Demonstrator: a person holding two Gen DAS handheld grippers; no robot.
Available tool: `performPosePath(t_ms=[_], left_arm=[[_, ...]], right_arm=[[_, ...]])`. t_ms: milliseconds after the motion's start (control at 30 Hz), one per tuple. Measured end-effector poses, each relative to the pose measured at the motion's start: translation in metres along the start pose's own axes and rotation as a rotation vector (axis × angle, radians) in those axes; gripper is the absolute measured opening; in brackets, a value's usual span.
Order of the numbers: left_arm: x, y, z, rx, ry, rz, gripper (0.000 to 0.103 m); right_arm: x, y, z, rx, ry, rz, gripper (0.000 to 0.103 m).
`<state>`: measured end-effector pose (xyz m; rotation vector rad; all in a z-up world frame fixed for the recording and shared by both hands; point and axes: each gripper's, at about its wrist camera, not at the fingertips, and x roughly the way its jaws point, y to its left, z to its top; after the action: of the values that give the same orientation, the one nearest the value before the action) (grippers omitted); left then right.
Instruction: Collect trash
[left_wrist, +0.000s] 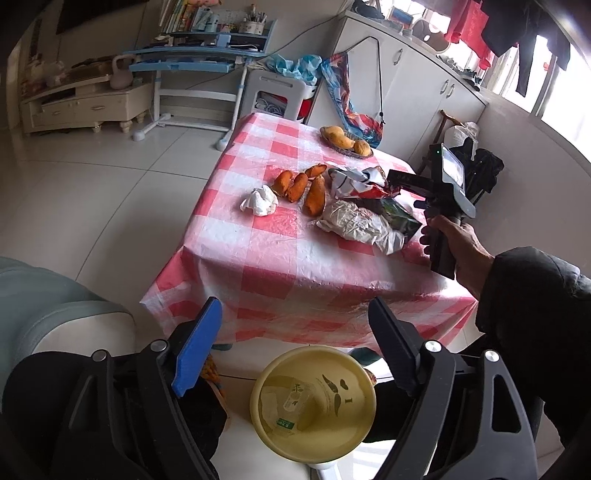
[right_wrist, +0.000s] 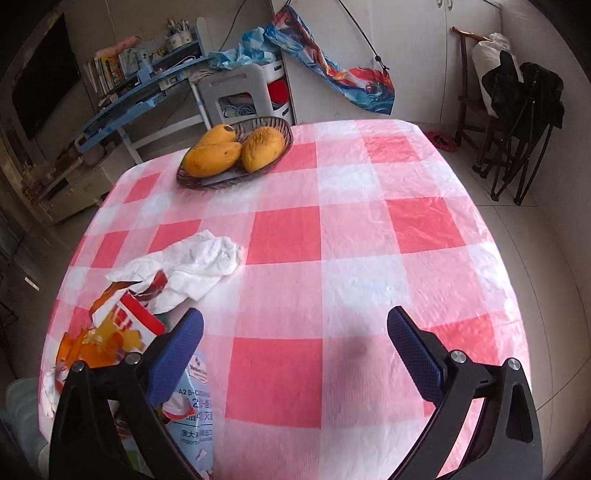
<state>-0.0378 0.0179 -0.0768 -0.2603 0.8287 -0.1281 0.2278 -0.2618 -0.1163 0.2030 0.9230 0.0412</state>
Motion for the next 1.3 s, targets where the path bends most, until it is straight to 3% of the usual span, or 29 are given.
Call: performPosePath(t_ms=[100,367,433,533,600,700,767,867,933,967,1133,1300], left_arm=[[-0.004,0.001,-0.003,0.0,-0.004,0.008,0.079],[-0.039,0.009,-0.02,0.036,-0.037,-0.025,0.083],[-0.055,0.015,-0.03,0.034,-0.048,-0.05,0.085],[-0.077,0.01,-0.048,0.122,-0.068,-0.117,0.085],[-0.104,0.007,-0.05,0.168,-0.169,-0.136,0.085],[-0.163,0.02,-0.04,0.143,-0.405,-0.083,0.091],[-0.197,0.043,-0.035,0.029,-0.553,0.037,0.095],[-0.239,0.094,-0.025,-0.222,-0.636,0.067,0.095],[-0.275,0.118,-0.038,-0.354,-0.825,0.062,0.095],[-0.284,0.124,-0.04,-0.387,-0.861,0.101,0.095],[-0.254,0.131,-0.023,-0.358,-0.677,0.185,0.095],[-0.244,0.146,-0.026,-0.422,-0.657,0.17,0.095]], right_arm=[[0.002,0.007,-0.002,-0.055,-0.002,-0.06,0.096],[0.005,0.003,0.0,-0.043,-0.004,-0.055,0.097],[0.006,0.004,0.0,-0.043,-0.004,-0.056,0.097],[0.005,0.004,0.0,-0.043,-0.004,-0.055,0.097],[0.006,0.005,0.001,-0.043,-0.004,-0.055,0.097],[0.006,0.005,0.001,-0.043,-0.004,-0.056,0.097],[0.006,0.005,0.001,-0.043,-0.004,-0.056,0.097],[0.006,0.005,0.001,-0.043,-0.004,-0.056,0.097],[0.005,0.004,0.0,-0.043,-0.004,-0.056,0.097],[0.005,0.005,0.0,-0.043,-0.004,-0.056,0.097],[0.006,0.005,0.001,-0.043,-0.004,-0.056,0.097],[0.006,0.005,0.001,-0.043,-0.004,-0.057,0.097]])
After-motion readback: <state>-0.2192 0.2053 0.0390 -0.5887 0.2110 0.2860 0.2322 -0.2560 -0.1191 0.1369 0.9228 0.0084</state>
